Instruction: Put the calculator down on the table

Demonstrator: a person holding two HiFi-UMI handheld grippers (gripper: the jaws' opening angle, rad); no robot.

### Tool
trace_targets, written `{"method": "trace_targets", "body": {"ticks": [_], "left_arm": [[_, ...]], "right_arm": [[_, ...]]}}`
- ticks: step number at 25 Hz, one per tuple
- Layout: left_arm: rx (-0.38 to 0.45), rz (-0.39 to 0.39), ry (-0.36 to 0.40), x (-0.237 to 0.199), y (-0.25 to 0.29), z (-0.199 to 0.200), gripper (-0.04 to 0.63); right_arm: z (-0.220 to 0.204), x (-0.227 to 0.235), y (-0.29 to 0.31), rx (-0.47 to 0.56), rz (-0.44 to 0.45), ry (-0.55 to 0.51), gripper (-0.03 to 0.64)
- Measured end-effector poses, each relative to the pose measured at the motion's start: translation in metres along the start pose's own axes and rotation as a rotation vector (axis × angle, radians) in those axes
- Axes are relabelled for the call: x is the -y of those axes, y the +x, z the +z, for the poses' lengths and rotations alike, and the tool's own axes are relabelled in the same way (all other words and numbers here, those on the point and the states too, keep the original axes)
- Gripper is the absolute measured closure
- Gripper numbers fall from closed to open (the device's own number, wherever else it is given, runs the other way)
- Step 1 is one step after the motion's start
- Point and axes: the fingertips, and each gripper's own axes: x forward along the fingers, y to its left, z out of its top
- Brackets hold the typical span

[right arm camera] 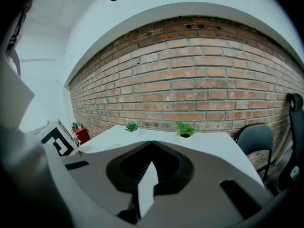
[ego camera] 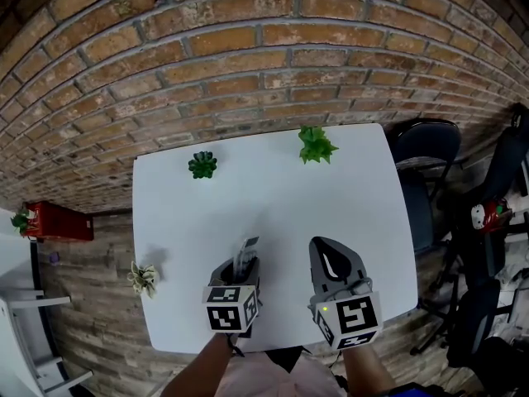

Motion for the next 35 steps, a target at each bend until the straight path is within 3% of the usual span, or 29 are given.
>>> {"method": "trace_targets", "body": {"ticks": [6,15,24,35], "left_arm": [[0.005,-0.005,-0.031,-0.004,0.002,0.001,0.453],[0.006,-0.009,-0.073,-0.014,0.007,-0.005,0.393],[-0.022,-0.030,-0.017,-0.011,0.011,-0.011,0.309],[-0.054,0.007,0.089,-0.018,0.009,-0.021,0.230]], "right_arm": [[-0.002,-0.002,0.000,-0.002,-0.007,0.010,0.614],[-0.002,0.000,-0.001,-0.002,-0.010,0.019,0.614],[-0.001,-0.001,-0.001,-0.002,-0.014,0.022,0.614],[-0.001,-0.007,0.001,0.001,-0.009,0.021,0.614]]}}
